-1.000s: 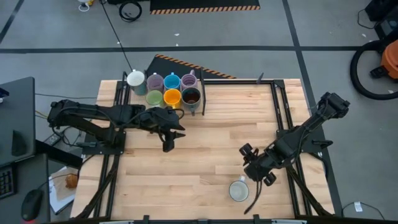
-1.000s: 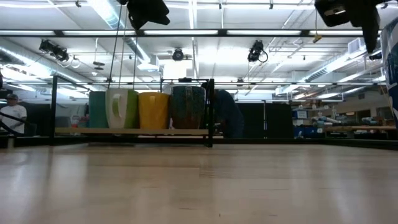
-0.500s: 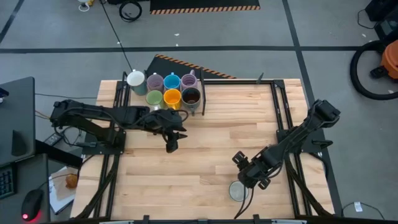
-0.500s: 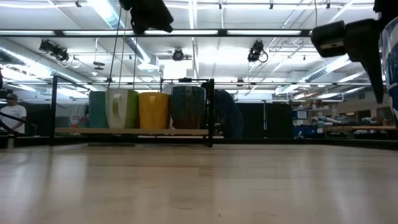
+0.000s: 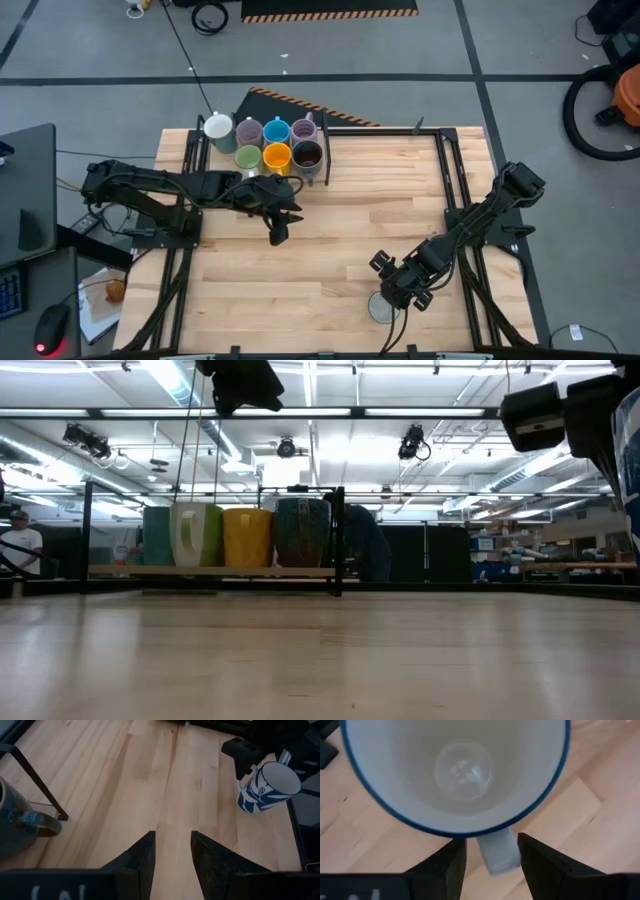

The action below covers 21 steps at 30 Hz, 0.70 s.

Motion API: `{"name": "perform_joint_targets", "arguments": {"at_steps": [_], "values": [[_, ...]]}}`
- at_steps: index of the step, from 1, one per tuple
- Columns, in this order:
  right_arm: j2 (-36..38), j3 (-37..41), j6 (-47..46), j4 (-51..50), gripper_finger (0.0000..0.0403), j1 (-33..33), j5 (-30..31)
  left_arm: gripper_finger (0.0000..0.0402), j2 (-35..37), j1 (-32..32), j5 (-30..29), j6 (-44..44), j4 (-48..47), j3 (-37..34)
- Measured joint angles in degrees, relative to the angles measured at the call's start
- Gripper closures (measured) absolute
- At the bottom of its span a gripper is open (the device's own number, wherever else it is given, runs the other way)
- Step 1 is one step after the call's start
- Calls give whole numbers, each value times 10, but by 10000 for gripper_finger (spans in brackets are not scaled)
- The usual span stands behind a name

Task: Place coffee mugs
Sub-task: Put the blue patterned mug on the shelf

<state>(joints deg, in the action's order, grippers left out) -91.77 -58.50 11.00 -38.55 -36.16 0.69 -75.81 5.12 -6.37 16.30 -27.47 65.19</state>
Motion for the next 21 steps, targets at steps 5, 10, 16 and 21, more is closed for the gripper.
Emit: {"name": "perform_joint_targets", "arguments": {"at_steps": [5,10,16,21], "values": [[0,0,12,14,259,0,20,271,0,0,0,0,-2,0],[0,0,17,29,308,0,26,271,0,0,0,0,-4,0],[0,0,7,30,330,0,27,271,0,0,0,1,-7,0],[0,0,-25,25,326,0,51,271,0,0,0,1,-8,0]]}}
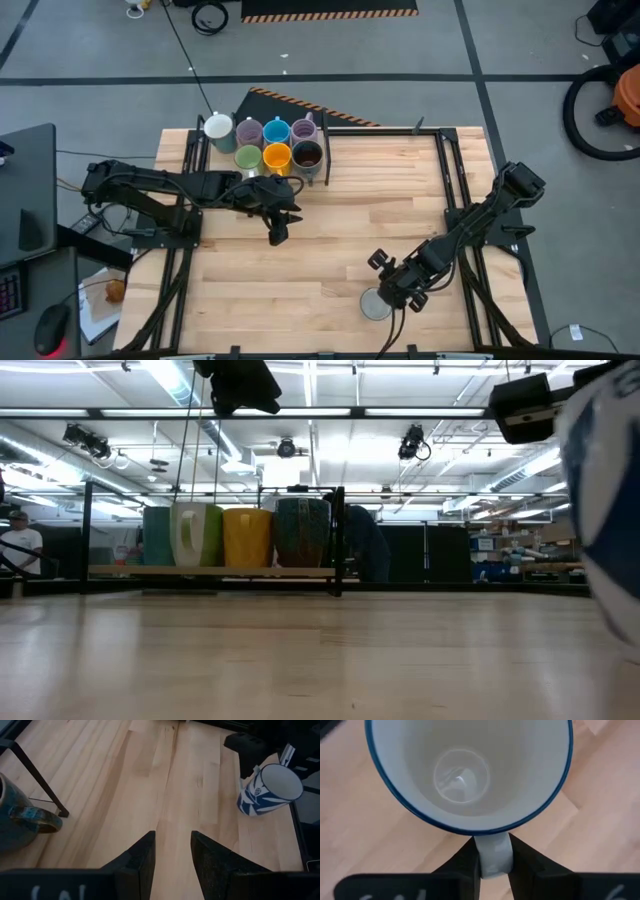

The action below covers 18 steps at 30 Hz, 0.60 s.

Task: Place coffee mugs
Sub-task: Put the blue patterned mug on the shelf

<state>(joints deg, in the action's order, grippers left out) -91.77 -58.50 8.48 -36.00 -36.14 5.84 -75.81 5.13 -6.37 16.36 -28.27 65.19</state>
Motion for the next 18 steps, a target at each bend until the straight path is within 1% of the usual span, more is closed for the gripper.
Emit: {"name": "perform_joint_targets", "arguments": {"at_steps": [4,13,18], "values": [[0,0,-40,-3,325,11,26,271,0,1,0,0,1,0],[0,0,-122,-7,326,60,37,271,-43,25,0,7,3,0],[0,0,-173,-9,326,102,45,271,-69,36,0,14,5,0]]}}
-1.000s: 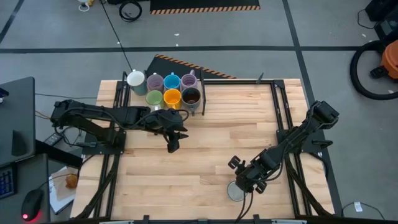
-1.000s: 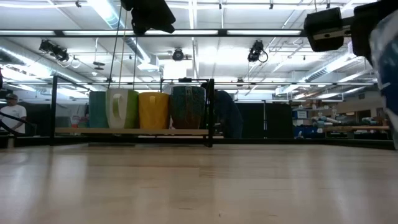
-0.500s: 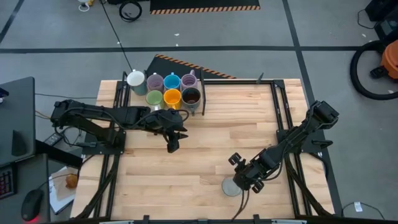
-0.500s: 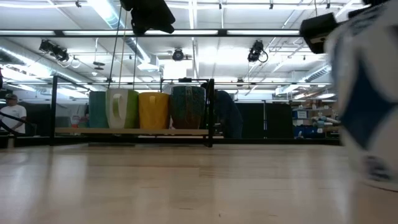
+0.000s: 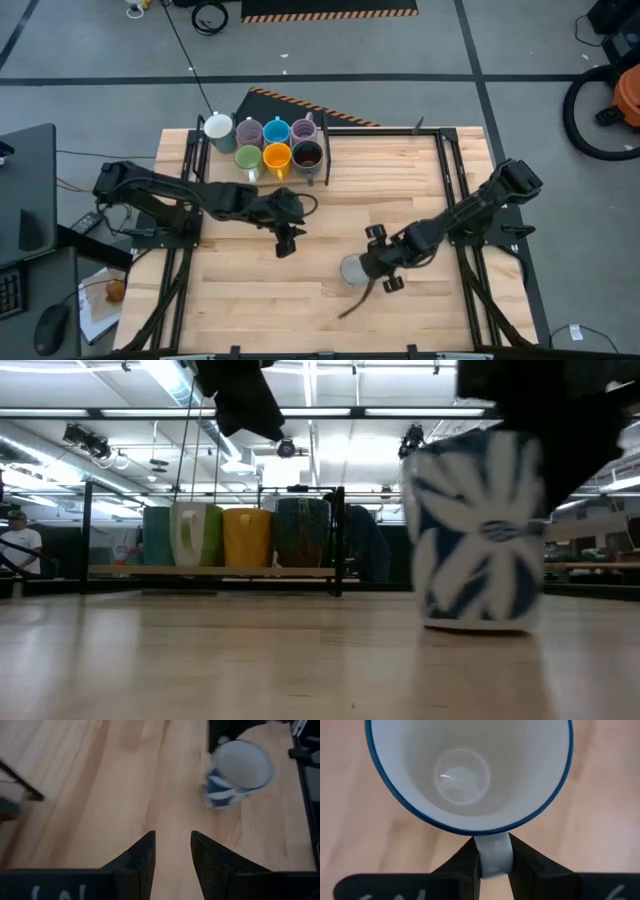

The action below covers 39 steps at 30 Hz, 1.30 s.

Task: Place coffee mugs
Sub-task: Put the blue patterned mug on the shelf

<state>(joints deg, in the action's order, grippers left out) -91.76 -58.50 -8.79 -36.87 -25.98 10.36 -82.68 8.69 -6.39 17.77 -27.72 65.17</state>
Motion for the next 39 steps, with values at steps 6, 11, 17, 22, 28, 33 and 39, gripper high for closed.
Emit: {"name": "perform_joint_targets", "arguments": {"at_steps": [6,11,17,22,28,33,39], "values": [[0,0,-74,-16,326,48,51,271,-23,6,0,32,3,0],[0,0,-130,-40,325,92,68,271,-33,6,-48,95,0,0],[2,-1,-205,-74,325,146,52,271,-33,6,-107,147,2,0],[2,0,-276,-97,325,181,50,271,-33,5,-116,145,8,0],[0,1,-290,-60,325,195,37,271,-32,9,-115,127,-13,0],[0,1,-295,-53,321,193,23,271,-32,9,-114,131,-55,0],[0,1,-283,-40,285,187,11,271,-32,9,-114,131,-55,0]]}}
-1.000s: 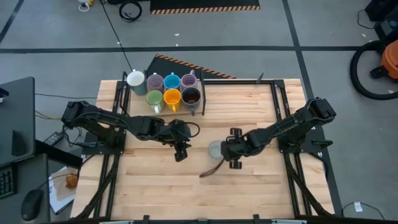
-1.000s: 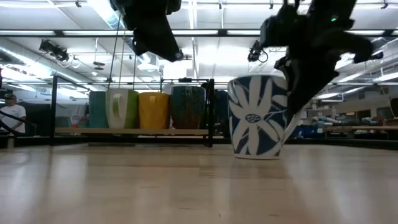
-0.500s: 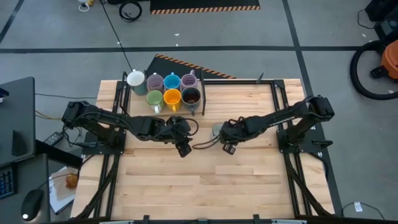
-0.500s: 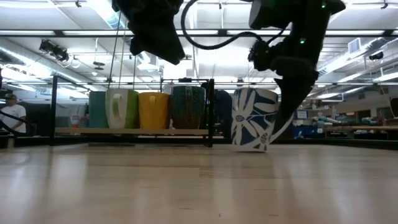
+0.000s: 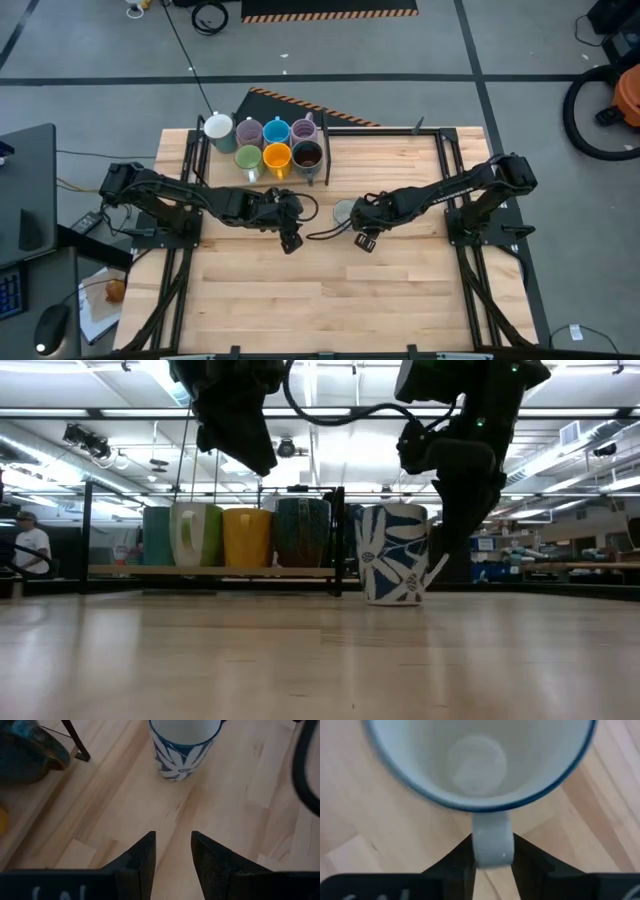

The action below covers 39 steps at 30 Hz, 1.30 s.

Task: Place coffee mugs
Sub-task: Put the blue patterned mug on the shelf

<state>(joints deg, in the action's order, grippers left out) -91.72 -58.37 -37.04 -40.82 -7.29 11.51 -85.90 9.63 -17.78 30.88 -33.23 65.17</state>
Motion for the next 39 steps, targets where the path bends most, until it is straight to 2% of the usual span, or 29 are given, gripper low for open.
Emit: {"name": "perform_joint_targets", "arguments": {"at_steps": [7,18,29,32,34,39], "values": [[1,0,12,24,252,-16,0,271,0,0,20,4,0,0],[37,0,47,75,243,-38,-17,271,0,0,26,9,-15,0],[37,0,99,158,243,-51,-113,271,0,0,26,19,-15,0],[46,0,116,149,243,-52,-145,271,0,6,24,20,-7,0],[63,0,125,128,243,-54,-140,271,-8,15,23,16,6,1],[123,0,148,53,243,-76,-32,271,-41,47,17,3,39,1]]}}
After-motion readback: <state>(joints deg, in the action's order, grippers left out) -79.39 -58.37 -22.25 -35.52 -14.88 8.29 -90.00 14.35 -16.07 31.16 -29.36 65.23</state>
